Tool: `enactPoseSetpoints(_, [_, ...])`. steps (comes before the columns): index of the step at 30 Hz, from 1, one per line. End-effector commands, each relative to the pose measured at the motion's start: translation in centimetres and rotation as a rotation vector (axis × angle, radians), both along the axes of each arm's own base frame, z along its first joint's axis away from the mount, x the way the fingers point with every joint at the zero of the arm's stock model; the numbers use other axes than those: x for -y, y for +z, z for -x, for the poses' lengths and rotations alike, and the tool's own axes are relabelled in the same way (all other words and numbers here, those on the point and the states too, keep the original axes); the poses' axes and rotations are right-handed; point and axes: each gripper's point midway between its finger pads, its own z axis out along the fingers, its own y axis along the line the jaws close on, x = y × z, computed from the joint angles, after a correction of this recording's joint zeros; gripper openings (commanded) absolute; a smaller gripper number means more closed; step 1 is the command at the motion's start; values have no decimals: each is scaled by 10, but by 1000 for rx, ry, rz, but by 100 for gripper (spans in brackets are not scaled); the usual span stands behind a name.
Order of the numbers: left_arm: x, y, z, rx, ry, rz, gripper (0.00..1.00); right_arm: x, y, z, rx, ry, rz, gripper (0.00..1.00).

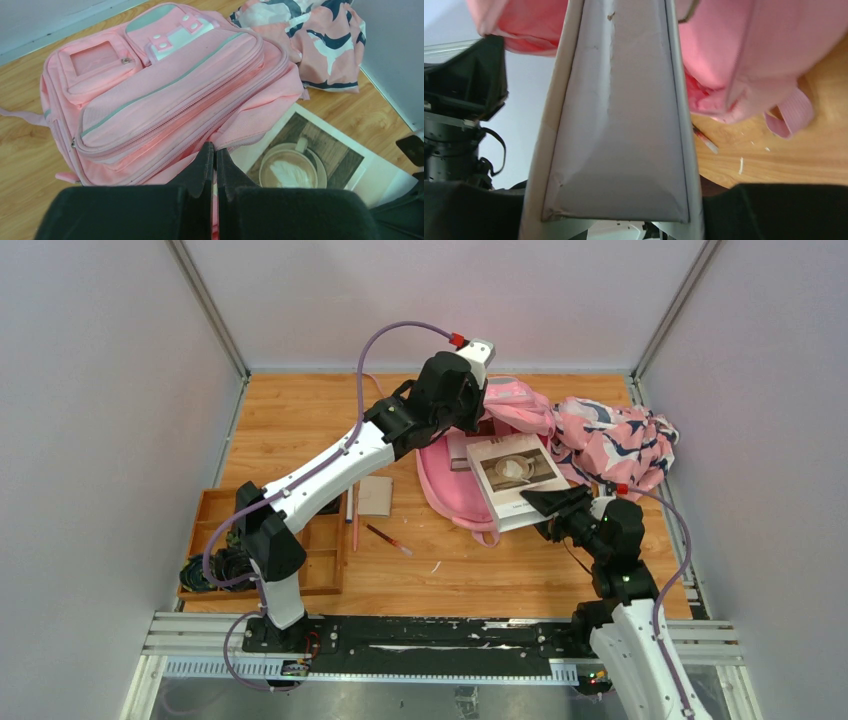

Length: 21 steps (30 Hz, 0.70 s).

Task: Pack the student bag
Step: Place the book in the student bag.

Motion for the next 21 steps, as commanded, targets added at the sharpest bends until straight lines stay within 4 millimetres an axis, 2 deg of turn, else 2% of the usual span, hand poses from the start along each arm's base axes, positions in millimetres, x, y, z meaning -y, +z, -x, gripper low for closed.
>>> enactPoseSetpoints(1, [6,67,4,132,-29,155,0,-3,47,-34,174,-54,17,17])
enactPoseSetpoints(5, [5,75,5,146,-47,125,0,-23,46,-57,174,-67,64,17])
enactPoseSetpoints(8, [9,75,13,135,-89,137,0,-42,39,-76,162,-56,85,12])
enactPoseSetpoints(9, [9,76,14,133,-97,129,0,-46,30,-84,140,-68,100,11])
enactPoseSetpoints(10, [9,74,16,123,-110,116,0,-49,31,-91,162,-83,106,9])
enactPoseSetpoints(16, [8,86,36,110,-191,131,0,-41,14,-128,151,-240,242,11])
enactPoseSetpoints(18, [8,93,43,112,-219,156,0,-43,7,-144,117,-235,327,12])
enactPoseSetpoints(21, [8,101,51,111,-249,174,0,-55,3,-165,101,-233,325,11])
